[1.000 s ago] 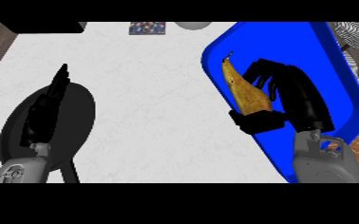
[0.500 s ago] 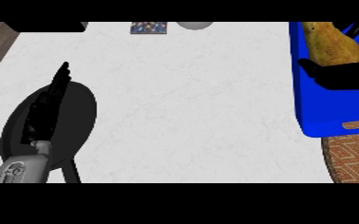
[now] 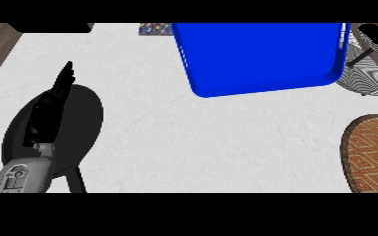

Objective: Pick the pear from the tray and place it in the tiered basket

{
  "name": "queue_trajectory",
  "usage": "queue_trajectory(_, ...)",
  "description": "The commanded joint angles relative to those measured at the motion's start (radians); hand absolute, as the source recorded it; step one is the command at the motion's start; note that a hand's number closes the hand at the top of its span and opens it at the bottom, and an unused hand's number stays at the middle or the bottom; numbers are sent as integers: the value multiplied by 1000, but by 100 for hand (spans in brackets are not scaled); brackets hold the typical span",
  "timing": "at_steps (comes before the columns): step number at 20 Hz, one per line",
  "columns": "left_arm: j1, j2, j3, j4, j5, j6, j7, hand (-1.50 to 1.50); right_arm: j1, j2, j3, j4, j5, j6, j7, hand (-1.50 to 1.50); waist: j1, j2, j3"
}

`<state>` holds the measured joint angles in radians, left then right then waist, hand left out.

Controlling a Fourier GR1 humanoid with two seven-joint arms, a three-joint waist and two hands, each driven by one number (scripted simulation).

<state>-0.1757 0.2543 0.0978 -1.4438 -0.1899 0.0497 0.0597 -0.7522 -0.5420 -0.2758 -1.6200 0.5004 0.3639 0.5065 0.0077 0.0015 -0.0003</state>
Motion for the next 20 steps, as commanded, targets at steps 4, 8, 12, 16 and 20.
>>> queue_trajectory(4,-2,-6,9,65,2,-14,-60,0,-75,-101,49,292,142,-91,-232,150,10,6,0)
queue_trajectory(8,36,-29,-17,-10,-16,5,-31,0,-80,-192,78,379,265,-145,-293,150,15,5,0)
queue_trajectory(12,-19,-5,-12,-36,-9,-21,63,0,-92,-248,80,570,361,-268,-404,150,20,8,1)
queue_trajectory(16,18,-19,-14,0,-30,-1,-19,0,-135,-250,67,784,393,-373,-518,150,22,9,1)
queue_trajectory(20,23,-22,-4,-30,-5,-20,5,0,-233,-296,63,960,393,-353,-651,150,26,9,1)
